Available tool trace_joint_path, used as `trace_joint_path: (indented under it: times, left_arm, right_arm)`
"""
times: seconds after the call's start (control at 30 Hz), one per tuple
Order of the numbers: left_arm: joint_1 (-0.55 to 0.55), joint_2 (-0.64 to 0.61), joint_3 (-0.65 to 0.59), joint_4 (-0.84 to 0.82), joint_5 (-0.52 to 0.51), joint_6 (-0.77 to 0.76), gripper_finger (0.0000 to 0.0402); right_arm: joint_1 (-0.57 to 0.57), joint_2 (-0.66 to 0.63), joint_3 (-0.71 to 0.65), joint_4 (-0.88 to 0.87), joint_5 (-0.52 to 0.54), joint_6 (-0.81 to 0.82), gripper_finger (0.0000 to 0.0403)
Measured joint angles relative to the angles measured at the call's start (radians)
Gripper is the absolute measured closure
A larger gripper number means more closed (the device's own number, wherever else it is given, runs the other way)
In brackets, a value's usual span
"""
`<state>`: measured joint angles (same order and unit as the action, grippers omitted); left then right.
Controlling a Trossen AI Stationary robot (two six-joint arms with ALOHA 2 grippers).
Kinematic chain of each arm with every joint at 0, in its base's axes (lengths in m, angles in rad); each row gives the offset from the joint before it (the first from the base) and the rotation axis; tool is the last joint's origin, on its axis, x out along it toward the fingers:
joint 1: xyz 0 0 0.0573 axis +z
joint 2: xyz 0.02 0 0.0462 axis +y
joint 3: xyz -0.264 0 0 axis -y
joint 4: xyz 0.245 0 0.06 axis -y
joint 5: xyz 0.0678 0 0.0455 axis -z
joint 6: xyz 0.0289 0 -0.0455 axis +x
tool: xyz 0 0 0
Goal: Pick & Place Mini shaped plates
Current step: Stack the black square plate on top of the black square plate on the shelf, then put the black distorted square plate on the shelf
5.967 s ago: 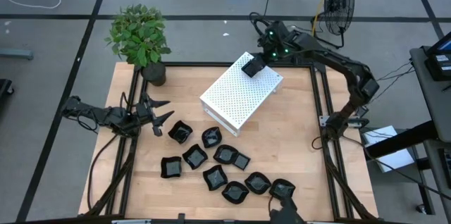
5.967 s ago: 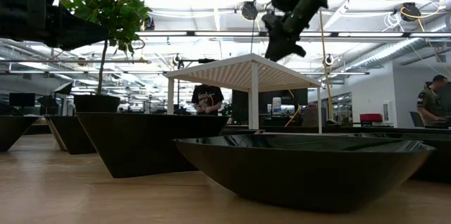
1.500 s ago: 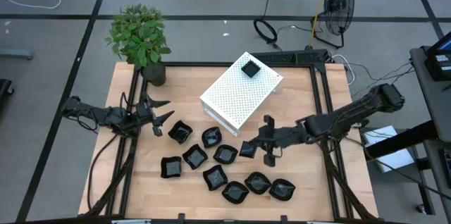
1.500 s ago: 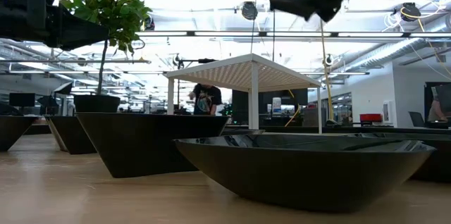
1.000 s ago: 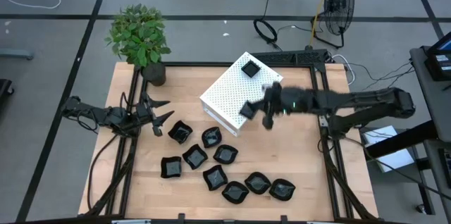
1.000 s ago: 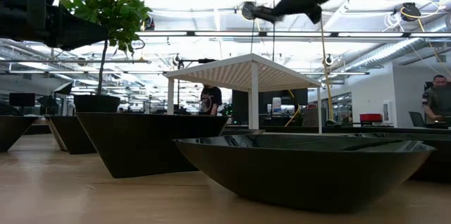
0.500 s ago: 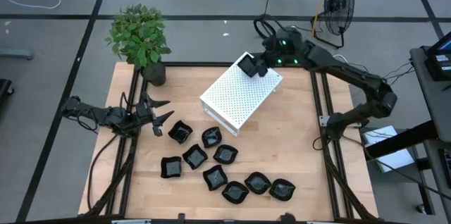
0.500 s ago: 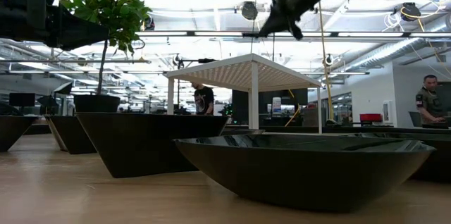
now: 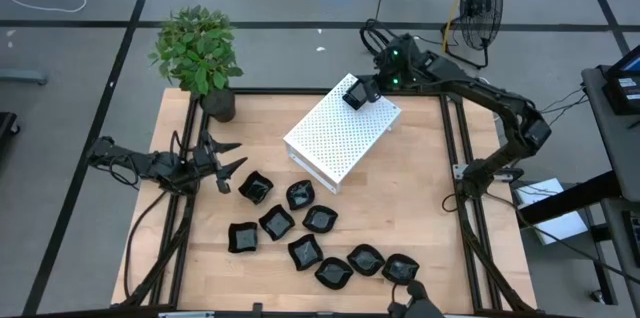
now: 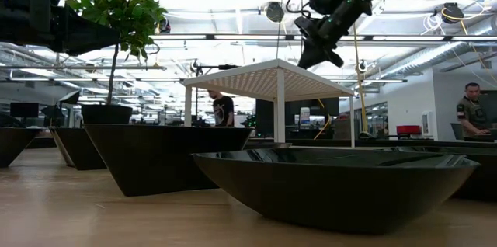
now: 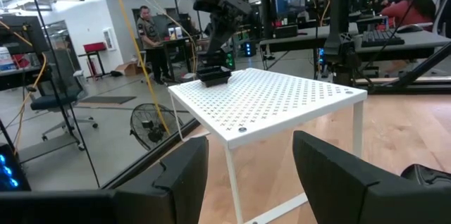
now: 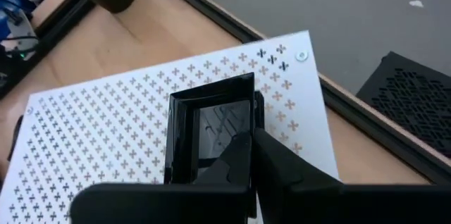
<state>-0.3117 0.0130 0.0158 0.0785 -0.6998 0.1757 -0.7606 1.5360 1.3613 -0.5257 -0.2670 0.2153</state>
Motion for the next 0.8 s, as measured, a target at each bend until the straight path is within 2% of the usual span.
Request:
trace_joint_path:
  times: [0.33,0.8]
  left_arm:
    - [0.000,0.000,0.000,0.000,0.000,0.000,0.0190]
    - [0.000,0.000,0.000,0.000,0.000,0.000,0.0190]
  right_arm:
    - [0.009,0.000,-0.032,0.047,0.002,0.019,0.0394]
    - [0.010,-0.039,-0.036,0.048,0.001,0.026,0.0324]
